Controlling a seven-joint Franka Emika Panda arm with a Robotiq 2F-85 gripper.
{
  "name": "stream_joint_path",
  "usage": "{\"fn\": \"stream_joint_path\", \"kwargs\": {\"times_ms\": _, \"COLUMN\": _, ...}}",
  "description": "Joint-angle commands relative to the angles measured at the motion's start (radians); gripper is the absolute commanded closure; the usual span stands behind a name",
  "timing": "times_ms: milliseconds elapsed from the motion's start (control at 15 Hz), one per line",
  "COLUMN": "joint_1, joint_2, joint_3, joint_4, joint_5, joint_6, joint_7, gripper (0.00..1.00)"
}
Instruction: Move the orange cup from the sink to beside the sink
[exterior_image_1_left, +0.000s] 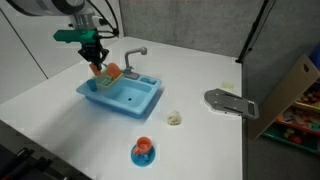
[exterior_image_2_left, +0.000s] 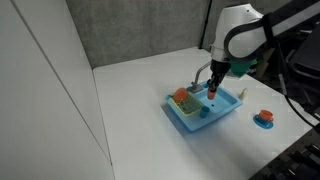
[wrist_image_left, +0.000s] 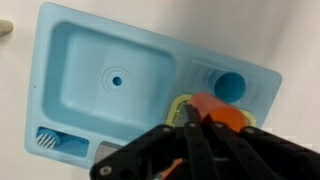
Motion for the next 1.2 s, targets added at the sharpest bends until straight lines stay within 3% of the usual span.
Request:
{"fn": "stream_joint_path", "kwargs": {"times_ms": 0, "joint_1": 0.008, "joint_2": -0.069, "joint_3": 0.023, "joint_4": -0.071, "joint_5": 0.012, "joint_6": 0.023, "joint_7": -0.040, "gripper": 0.97}}
{"fn": "stream_joint_path", "kwargs": {"times_ms": 1133, "joint_1": 0.031, "joint_2": -0.025, "joint_3": 0.112, "joint_4": -0.085, "joint_5": -0.001, "joint_6": 0.066, "joint_7": -0.287, "gripper": 0.97}}
